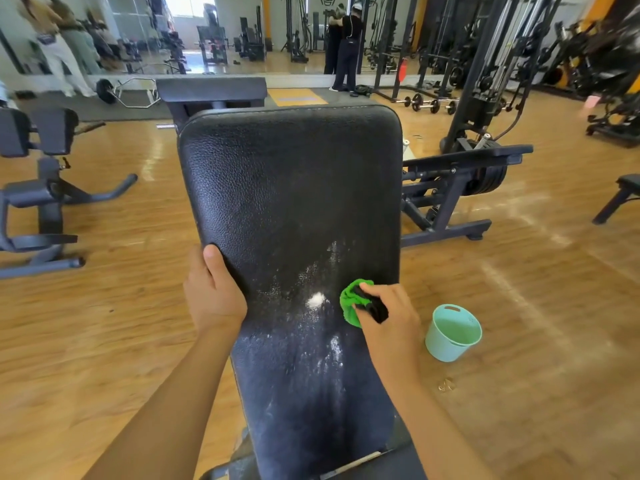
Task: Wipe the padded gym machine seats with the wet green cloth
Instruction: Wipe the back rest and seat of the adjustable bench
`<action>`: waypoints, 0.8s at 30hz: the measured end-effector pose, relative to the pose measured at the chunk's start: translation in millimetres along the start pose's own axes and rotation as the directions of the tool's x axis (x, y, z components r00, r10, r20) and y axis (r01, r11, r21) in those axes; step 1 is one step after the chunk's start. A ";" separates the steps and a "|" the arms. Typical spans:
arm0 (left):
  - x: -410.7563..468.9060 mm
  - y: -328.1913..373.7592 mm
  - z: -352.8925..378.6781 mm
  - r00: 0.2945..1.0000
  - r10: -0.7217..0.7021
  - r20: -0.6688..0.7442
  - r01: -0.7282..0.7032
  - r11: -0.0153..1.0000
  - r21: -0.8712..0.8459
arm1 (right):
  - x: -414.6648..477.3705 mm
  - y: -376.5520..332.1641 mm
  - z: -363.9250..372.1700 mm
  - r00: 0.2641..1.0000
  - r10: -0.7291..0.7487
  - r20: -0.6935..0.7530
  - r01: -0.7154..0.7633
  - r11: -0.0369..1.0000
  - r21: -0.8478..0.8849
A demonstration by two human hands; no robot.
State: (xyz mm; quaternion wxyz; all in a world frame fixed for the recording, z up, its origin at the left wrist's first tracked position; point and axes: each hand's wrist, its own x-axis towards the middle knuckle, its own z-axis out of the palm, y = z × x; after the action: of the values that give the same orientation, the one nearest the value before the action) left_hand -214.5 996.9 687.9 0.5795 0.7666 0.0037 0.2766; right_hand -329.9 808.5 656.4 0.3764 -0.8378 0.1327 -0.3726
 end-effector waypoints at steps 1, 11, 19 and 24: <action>0.0 0.3 0.1 1.000 -0.008 0.002 0.008 1.000 -0.001 | 6.1 -5.0 -2.6 1.000 0.000 -0.005 0.000 1.000 0.026; 0.1 0.5 0.7 1.000 0.016 0.003 -0.016 1.000 -0.013 | 82.6 -67.4 4.9 0.946 -0.235 -0.222 0.232 0.972 -0.043; 1.3 -1.9 1.3 1.000 0.008 0.014 -0.007 0.999 -0.035 | -11.9 -8.2 29.7 0.968 -0.242 0.061 0.248 0.959 -0.134; 0.3 -0.9 0.1 1.000 -0.008 0.021 0.008 0.999 -0.032 | 8.2 -29.0 10.6 0.987 -0.149 0.054 0.148 0.989 0.029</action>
State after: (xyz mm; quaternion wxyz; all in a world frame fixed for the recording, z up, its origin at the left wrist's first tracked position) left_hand -213.9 997.2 687.1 0.5927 0.7601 -0.0037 0.2662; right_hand -318.3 829.8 677.2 0.3616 -0.8507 0.0547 -0.3777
